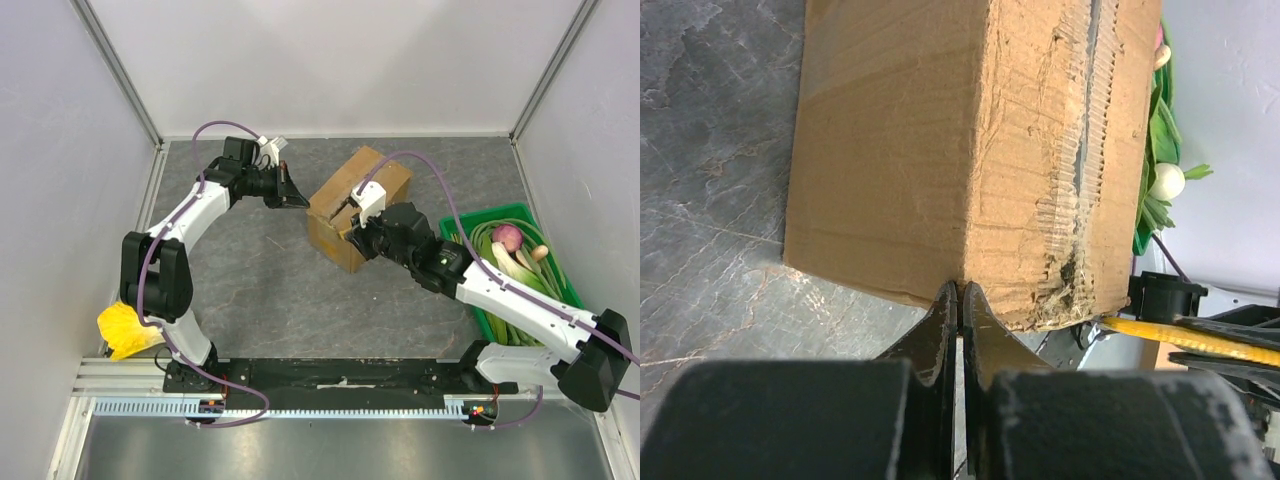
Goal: Unpack the express box
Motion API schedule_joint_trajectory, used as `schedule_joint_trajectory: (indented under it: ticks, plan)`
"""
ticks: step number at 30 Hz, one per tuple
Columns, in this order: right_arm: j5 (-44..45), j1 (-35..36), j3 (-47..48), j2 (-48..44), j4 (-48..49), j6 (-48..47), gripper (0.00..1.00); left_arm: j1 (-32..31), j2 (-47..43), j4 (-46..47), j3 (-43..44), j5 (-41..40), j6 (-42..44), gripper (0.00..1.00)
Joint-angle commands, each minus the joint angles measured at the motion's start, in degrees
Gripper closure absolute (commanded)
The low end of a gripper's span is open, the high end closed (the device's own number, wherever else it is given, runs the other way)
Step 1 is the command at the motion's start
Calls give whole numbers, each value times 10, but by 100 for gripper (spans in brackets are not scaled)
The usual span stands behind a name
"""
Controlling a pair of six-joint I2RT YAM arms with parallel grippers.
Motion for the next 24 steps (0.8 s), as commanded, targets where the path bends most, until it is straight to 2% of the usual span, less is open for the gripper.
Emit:
schedule_joint_trajectory:
  ticks: [1, 7, 10, 11, 13, 14, 17, 20, 24]
  plan:
    - [-4, 3, -9, -10, -55, -5, 100, 5, 6, 2, 15, -40, -1, 98]
    - [16, 4, 1, -24, -58, -4, 100, 5, 8, 6, 18, -21, -1, 98]
    - [12, 3, 30, -31, -57, -6, 100, 6, 8, 13, 20, 18, -1, 98]
    - [8, 4, 39, -32, -56, -8, 100, 5, 8, 13, 21, 25, -3, 88]
    - [-5, 3, 64, -32, -53, -8, 100, 5, 3, 19, 20, 38, -6, 75]
    - [-8, 4, 72, -32, -52, -9, 100, 5, -2, 21, 19, 39, -8, 64]
    - [-18, 3, 93, -28, -44, -12, 100, 5, -20, 27, 19, 32, -8, 45]
    - [-12, 4, 93, -23, -24, -21, 100, 6, -34, 30, 19, 27, -15, 38]
    - [1, 3, 74, -4, 18, -29, 100, 5, -47, 25, 15, 23, -33, 36]
